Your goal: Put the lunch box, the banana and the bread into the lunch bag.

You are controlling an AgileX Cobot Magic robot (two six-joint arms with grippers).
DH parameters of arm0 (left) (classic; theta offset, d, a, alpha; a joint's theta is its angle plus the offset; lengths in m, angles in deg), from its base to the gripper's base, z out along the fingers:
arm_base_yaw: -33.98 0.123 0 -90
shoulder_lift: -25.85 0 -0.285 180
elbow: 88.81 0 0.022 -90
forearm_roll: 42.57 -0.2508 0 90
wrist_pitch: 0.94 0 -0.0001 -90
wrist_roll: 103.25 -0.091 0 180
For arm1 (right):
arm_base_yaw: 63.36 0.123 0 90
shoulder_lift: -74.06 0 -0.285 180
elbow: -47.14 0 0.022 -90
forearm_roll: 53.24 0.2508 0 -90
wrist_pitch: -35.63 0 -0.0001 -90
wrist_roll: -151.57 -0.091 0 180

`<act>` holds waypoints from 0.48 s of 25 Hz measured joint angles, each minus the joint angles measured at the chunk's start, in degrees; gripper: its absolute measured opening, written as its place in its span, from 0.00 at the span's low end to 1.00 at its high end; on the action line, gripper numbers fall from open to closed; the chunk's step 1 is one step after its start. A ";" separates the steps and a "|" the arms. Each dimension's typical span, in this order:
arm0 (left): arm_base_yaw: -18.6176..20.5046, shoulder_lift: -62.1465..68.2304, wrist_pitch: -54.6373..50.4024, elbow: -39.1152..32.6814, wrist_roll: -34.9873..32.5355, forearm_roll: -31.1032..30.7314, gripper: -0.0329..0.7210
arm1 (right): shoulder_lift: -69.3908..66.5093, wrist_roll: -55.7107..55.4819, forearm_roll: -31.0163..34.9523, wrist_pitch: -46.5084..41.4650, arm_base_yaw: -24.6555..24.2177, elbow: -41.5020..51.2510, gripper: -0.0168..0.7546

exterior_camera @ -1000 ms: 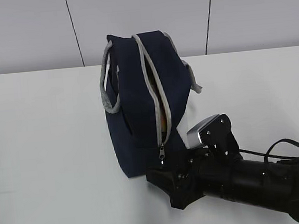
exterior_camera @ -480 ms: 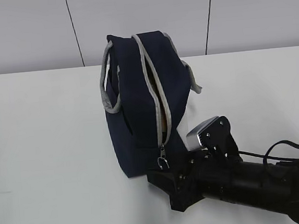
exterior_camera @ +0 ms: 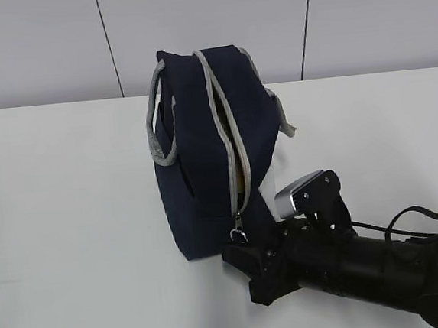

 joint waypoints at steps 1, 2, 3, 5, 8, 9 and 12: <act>0.00 0.00 0.00 0.00 0.00 0.00 0.51 | -0.10 0.00 0.09 0.00 0.00 0.00 0.42; 0.00 0.00 0.00 0.00 0.00 0.00 0.51 | -0.02 0.00 0.20 -0.09 0.00 0.00 0.41; 0.00 0.00 0.00 0.00 0.00 0.00 0.51 | -0.02 0.00 0.23 -0.09 0.00 0.00 0.39; 0.00 0.00 0.00 0.00 0.00 0.00 0.51 | -0.02 0.00 0.27 -0.09 0.00 0.00 0.36; 0.00 0.00 0.00 0.00 0.00 0.00 0.51 | -0.02 0.00 0.27 -0.09 0.00 0.00 0.33; 0.00 0.00 0.00 0.00 0.00 0.00 0.51 | -0.02 0.00 0.27 -0.09 0.00 0.00 0.33; 0.00 0.00 0.00 0.00 0.00 0.00 0.51 | -0.02 0.00 0.27 -0.22 0.00 0.00 0.32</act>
